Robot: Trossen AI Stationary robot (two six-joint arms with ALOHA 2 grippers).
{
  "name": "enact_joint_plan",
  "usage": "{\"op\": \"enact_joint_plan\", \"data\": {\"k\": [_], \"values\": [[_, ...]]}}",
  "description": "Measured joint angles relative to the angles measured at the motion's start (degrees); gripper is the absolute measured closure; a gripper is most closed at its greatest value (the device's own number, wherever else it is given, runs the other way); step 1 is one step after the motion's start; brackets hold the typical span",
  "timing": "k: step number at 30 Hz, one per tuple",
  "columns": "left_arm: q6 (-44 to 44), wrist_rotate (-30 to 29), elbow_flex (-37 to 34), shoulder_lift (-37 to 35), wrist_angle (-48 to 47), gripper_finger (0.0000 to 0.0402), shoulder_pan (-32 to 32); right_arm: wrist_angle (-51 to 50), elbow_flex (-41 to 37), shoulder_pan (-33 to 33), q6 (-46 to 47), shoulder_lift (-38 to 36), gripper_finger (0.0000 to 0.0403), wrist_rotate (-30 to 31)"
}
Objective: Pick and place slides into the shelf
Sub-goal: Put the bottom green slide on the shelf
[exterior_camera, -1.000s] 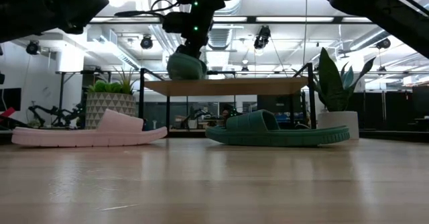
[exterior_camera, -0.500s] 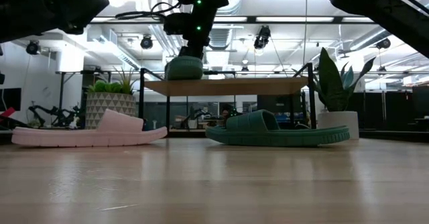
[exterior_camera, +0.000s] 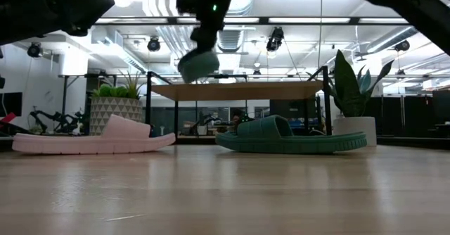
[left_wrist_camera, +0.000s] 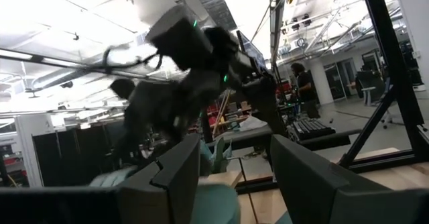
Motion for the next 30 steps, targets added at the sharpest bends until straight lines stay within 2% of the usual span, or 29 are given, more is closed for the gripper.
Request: {"op": "enact_joint_plan", "data": {"k": [3, 11, 18, 24, 30], "values": [[0.0, -0.1, 0.0, 0.1, 0.0, 0.0233, 0.0, 0.6, 0.0, 0.1, 3.1, -2.3, 0.0242, -4.3], [-0.2, -0.1, 0.0, 0.4, -0.1, 0.0233, 0.0, -2.8, -0.6, -2.2, 8.5, -1.2, 0.0261, -8.4], [-0.1, -0.1, 0.0, 0.4, 0.0, 0.0233, 0.0, -2.9, -0.7, -3.7, 8.0, 2.4, 0.0266, -8.3], [-0.1, -0.1, 0.0, 0.4, 0.0, 0.0233, 0.0, -4.0, -0.7, -3.9, 8.0, 2.9, 0.0252, -8.2], [0.0, -0.1, 0.0, 0.7, 0.0, 0.0233, 0.0, -7.7, -0.5, -3.7, 8.3, 1.9, 0.0213, -8.3]]}}
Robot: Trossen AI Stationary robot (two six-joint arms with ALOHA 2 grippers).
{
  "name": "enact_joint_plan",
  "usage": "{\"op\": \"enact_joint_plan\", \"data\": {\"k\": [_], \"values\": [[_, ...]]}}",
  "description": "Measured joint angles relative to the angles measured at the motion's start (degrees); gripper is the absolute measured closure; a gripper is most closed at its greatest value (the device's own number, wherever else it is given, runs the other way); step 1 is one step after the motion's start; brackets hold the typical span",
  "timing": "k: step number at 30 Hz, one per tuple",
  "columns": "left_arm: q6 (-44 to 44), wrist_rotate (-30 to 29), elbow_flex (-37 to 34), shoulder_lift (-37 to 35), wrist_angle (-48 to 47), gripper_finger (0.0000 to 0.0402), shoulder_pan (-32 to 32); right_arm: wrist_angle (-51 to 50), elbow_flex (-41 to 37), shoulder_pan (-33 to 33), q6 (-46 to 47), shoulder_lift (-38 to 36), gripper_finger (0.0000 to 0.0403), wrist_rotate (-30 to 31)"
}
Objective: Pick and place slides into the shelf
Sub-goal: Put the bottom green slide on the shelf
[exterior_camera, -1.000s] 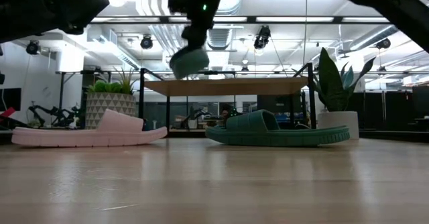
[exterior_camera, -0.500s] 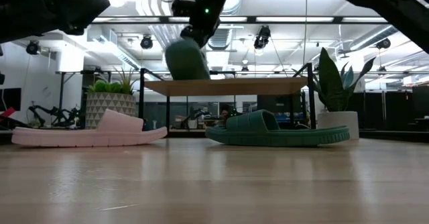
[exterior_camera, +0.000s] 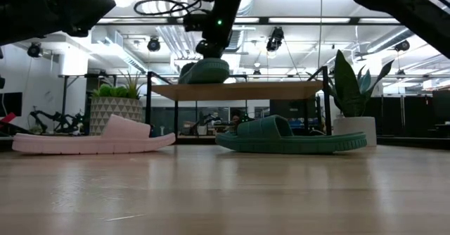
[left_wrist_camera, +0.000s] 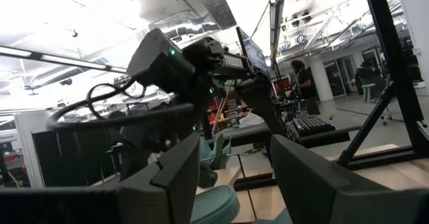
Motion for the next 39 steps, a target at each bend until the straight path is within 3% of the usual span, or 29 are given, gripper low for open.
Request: {"op": "enact_joint_plan", "data": {"k": [12, 22, 30, 39], "values": [[0.0, 0.0, 0.0, 0.0, 0.0, 0.0233, 0.0, -5.0, 0.1, 3.1, 1.8, -4.6, 0.0192, 0.1], [0.0, -0.4, 0.0, 0.0, -0.1, 0.0233, 0.0, -15.1, -0.1, 14.9, 4.6, -7.5, 0.0208, -0.4], [0.0, -0.4, 0.0, 0.0, -1.0, 0.0233, 0.0, -15.6, -6.3, 24.3, 6.0, -7.5, 0.0218, 12.0], [0.1, -0.4, 0.0, -0.1, -1.0, 0.0233, 0.0, -4.3, -22.6, 26.6, 8.6, -10.3, 0.0223, 20.7]]}}
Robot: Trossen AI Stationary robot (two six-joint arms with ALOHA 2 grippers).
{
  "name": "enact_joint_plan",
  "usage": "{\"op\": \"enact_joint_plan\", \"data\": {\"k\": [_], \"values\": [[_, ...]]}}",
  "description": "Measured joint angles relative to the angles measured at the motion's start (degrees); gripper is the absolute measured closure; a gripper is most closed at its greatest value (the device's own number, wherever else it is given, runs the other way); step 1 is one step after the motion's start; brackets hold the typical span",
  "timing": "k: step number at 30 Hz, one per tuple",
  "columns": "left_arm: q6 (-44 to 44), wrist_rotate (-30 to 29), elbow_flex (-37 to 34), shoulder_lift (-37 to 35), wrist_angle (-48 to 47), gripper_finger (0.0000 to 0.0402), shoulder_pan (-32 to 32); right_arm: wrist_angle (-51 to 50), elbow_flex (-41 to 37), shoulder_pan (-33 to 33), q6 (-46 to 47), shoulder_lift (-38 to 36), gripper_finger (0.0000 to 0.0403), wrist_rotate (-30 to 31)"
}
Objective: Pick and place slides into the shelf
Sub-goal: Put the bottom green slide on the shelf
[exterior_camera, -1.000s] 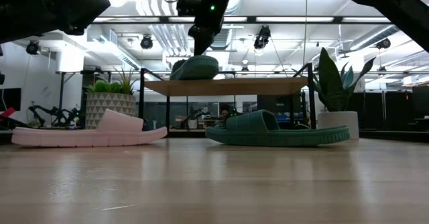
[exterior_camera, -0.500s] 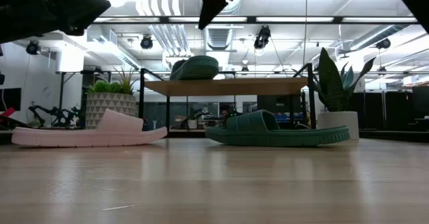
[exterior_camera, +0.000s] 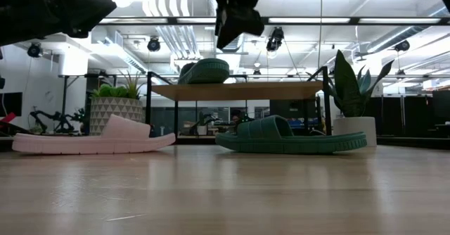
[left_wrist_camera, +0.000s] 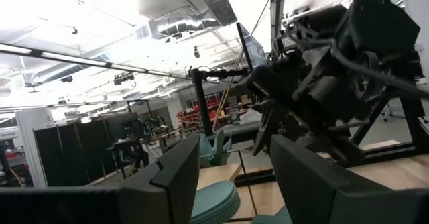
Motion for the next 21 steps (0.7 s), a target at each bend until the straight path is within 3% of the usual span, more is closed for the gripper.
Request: {"op": "enact_joint_plan", "data": {"k": [6, 12, 16, 21], "values": [[4.3, 3.3, 0.4, 1.6, -2.2, 0.0233, 0.0, 8.8, -12.1, 0.7, 8.9, -10.2, 0.0223, 4.4], [8.7, 5.1, 3.9, 9.3, -1.9, 0.0233, 0.0, 31.6, -32.6, 1.8, 13.9, -27.4, 0.0223, 10.0], [15.7, 5.1, 8.9, 17.5, -1.1, 0.0233, 0.0, 51.4, -46.0, 1.8, 11.3, -36.7, 0.0223, 9.9], [20.0, 3.7, 17.6, 32.6, -1.5, 0.0233, 0.0, 71.9, -58.9, 0.8, 6.3, -45.2, 0.0223, 10.0]]}}
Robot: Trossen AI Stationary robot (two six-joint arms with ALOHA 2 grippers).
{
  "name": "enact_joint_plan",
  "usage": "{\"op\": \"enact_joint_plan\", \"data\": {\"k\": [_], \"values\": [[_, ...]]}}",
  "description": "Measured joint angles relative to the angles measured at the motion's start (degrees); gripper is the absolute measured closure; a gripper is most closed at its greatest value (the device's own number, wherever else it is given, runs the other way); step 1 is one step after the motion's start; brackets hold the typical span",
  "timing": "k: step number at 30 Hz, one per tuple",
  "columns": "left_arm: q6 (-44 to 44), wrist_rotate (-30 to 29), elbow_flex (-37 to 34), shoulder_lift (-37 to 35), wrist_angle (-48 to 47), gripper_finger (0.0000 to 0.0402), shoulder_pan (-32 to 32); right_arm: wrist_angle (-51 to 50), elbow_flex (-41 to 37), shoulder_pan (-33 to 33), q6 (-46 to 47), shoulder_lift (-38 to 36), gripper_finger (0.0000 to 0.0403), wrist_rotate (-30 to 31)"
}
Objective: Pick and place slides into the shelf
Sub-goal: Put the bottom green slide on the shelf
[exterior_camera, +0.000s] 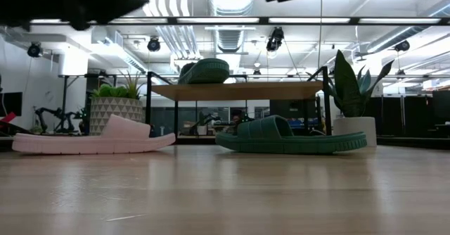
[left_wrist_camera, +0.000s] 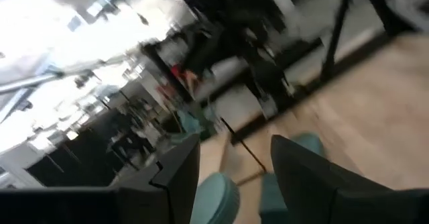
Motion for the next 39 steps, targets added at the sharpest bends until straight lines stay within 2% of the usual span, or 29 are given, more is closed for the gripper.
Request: {"op": "enact_joint_plan", "data": {"k": [2, 4, 6, 8, 12, 16, 20, 23, 29, 39], "values": [[1.4, -6.0, 4.0, 6.2, 0.1, 0.0233, 0.0, 7.4, -4.3, -0.6, -2.6, -2.6, 0.0223, -0.1], [3.7, -16.4, 7.8, 12.3, -1.8, 0.0233, 0.0, 13.0, -7.7, -1.3, -4.9, -4.8, 0.0223, -0.3], [5.9, -25.6, 13.1, 17.0, -4.8, 0.0233, 0.1, 15.3, -10.2, -1.8, -6.8, -6.7, 0.0223, -0.5], [6.0, -30.4, 18.3, 20.6, -10.6, 0.0233, 0.3, 15.7, -11.7, -1.9, -7.8, -8.2, 0.0223, -0.5], [-1.7, -31.1, 29.1, 26.4, -22.3, 0.0233, 1.0, 15.7, -13.5, -1.9, -7.9, -10.0, 0.0223, -0.5], [-10.2, -34.8, 40.2, 31.5, -35.6, 0.0233, 3.1, 15.8, -14.4, -1.9, -7.5, -10.0, 0.0223, -1.0], [-15.8, -35.3, 50.3, 37.1, -51.4, 0.0233, 6.0, 15.6, -15.2, -1.9, -5.5, -9.3, 0.0223, -4.8], [-17.6, -36.6, 55.8, 40.6, -58.8, 0.0233, 8.4, 15.7, -15.8, -1.9, -5.2, -9.0, 0.0223, -6.1], [-16.1, -36.8, 59.6, 45.1, -61.5, 0.0233, 12.0, 15.6, -17.0, -2.3, -5.3, -8.9, 0.0223, -6.1], [-14.5, -37.7, 60.1, 48.1, -61.4, 0.0233, 16.1, 15.5, -17.6, -2.3, -6.9, -8.9, 0.0223, -6.2]]}}
